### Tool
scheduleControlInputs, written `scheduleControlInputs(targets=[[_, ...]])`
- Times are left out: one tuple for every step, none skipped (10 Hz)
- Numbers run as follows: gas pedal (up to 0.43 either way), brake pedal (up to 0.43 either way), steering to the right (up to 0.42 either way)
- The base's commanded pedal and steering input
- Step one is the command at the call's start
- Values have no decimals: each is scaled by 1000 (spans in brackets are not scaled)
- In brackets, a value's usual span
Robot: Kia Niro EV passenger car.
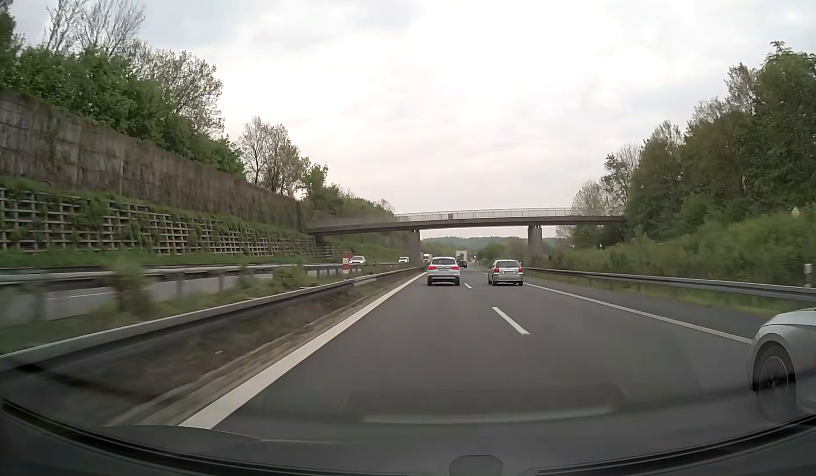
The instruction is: Follow the waypoints while adhering to traffic rules and regulations
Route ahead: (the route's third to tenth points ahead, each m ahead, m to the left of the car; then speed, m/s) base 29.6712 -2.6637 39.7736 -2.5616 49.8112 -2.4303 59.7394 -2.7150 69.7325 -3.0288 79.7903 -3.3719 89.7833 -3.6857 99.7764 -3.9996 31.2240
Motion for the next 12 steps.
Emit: scheduleControlInputs(targets=[[0, 0, 1], [0, 0, 0], [0, 0, 1], [0, 0, 1], [0, 0, 0], [0, 0, 1], [0, 0, 1], [0, 0, 1], [0, 0, 1], [0, 0, 0], [0, 0, 0], [0, 0, 1]])
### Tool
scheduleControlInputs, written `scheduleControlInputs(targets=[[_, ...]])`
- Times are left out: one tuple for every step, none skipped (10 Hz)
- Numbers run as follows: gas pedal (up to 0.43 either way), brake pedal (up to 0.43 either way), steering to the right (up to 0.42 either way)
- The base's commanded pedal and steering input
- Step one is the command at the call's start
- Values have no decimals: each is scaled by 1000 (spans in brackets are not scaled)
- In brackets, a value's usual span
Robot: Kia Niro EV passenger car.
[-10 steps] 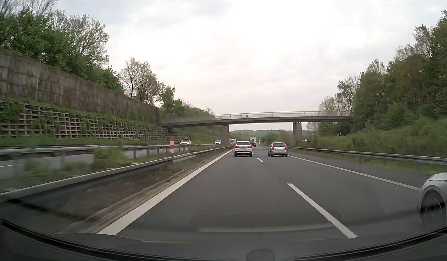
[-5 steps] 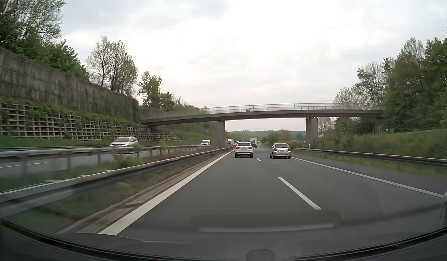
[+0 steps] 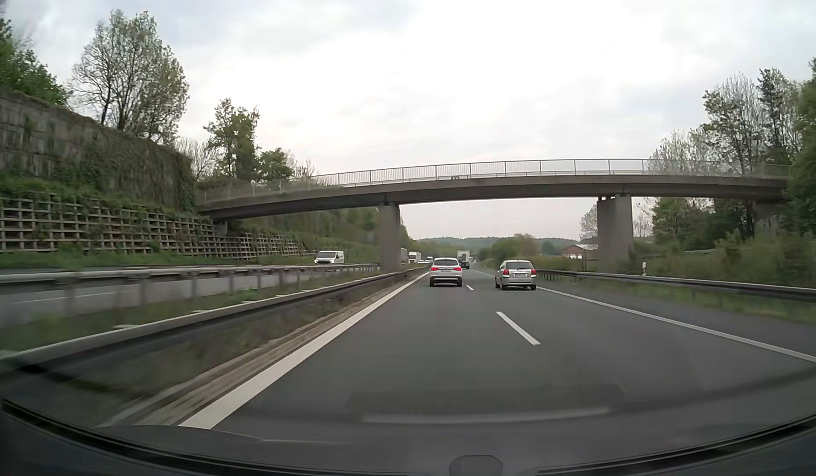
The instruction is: Follow the waypoints while adhering to traffic rules and regulations
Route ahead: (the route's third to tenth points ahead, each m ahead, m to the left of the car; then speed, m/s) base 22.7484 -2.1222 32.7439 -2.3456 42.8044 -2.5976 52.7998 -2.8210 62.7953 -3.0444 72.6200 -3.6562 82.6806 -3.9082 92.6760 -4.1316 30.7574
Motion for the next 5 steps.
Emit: scheduleControlInputs(targets=[[8, 0, 0], [67, 0, 1], [98, 0, 1], [110, 0, 0], [138, 0, 0]])
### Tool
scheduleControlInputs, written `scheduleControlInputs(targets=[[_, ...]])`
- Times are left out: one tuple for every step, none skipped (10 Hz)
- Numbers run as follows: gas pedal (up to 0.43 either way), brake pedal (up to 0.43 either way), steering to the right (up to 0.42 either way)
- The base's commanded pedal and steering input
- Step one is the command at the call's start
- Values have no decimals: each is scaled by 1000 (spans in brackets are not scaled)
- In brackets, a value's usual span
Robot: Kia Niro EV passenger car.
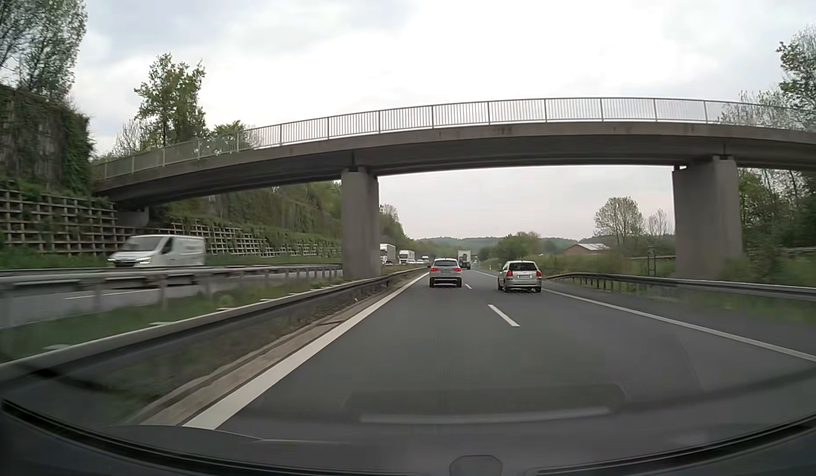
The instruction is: Follow the waypoints while adhering to traffic rules and regulations
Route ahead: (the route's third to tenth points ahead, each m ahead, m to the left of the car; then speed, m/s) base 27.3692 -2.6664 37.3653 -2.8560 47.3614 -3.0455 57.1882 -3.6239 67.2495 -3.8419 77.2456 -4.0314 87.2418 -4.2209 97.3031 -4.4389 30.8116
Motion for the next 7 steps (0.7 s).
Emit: scheduleControlInputs(targets=[[157, 0, 1], [169, 0, 1], [189, 0, 1], [189, 0, 1], [197, 0, 1], [209, 0, 0], [209, 0, 1]])
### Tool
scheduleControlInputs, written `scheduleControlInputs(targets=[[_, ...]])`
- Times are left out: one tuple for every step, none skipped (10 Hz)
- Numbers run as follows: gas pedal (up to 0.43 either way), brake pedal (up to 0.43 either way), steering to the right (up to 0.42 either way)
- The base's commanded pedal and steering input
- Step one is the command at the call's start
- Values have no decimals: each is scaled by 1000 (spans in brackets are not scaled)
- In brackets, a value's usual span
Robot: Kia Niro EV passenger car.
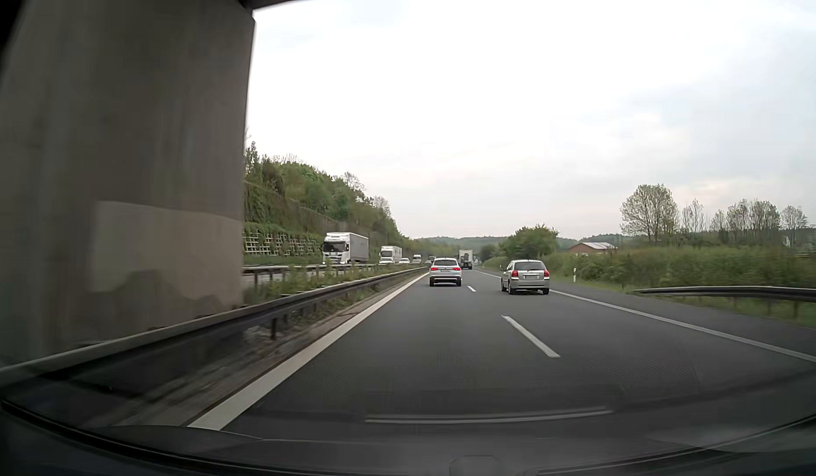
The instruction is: Follow the waypoints while adhering to traffic rules and regulations
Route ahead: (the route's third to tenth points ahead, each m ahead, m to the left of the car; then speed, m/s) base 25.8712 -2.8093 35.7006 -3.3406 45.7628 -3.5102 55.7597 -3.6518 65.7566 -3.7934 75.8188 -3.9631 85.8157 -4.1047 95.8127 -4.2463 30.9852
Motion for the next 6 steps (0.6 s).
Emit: scheduleControlInputs(targets=[[209, 0, 0], [209, 0, 1], [209, 0, 1], [197, 0, 1], [197, 0, 1], [197, 0, 1]])
